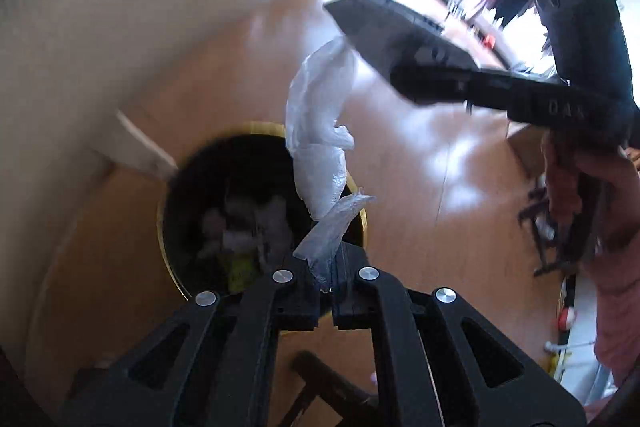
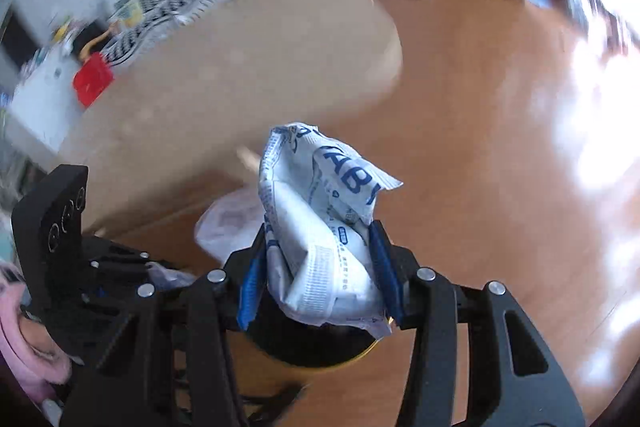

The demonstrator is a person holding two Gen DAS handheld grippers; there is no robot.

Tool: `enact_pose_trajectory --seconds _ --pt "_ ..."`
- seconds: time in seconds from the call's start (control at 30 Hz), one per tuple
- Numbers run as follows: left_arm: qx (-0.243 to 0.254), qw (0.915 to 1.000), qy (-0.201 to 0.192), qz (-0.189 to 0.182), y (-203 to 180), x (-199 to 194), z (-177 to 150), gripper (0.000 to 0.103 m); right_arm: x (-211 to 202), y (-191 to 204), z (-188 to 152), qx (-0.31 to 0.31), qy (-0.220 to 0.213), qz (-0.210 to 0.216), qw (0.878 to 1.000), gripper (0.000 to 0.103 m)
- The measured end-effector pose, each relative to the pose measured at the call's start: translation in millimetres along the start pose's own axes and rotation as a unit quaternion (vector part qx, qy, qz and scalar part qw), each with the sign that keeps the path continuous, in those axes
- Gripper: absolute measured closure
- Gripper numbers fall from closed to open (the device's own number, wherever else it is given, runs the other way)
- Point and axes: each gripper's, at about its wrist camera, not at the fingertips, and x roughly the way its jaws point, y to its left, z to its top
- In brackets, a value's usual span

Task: Collect trash

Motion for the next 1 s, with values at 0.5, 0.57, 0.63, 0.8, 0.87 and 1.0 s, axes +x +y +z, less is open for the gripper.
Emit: enact_pose_trajectory --seconds 0.5,0.57,0.63,0.8,0.87,1.0 --pt "-0.008 0.9975 0.069 -0.011 6 50 -28 0.1 70 -22 -42 0.095 0.06 0.048 0.993 0.055" --pt "-0.008 0.9974 0.07 -0.012 5 51 -24 0.1 74 -17 -35 0.095 0.061 0.046 0.993 0.055" --pt "-0.01 0.9975 0.07 -0.012 7 52 -24 0.1 76 -18 -30 0.095 0.061 0.044 0.993 0.055" --pt "-0.003 0.9965 0.083 -0.013 3 55 -24 0.098 75 -18 -23 0.097 0.057 0.054 0.992 0.052" --pt "0.004 0.9954 0.095 0.005 0 60 -25 0.032 69 -19 -22 0.102 0.048 0.048 0.992 0.021" --pt "0.024 0.9964 0.076 0.029 -8 60 -26 0.007 43 -29 -16 0.111 0.007 -0.034 0.993 0.006"
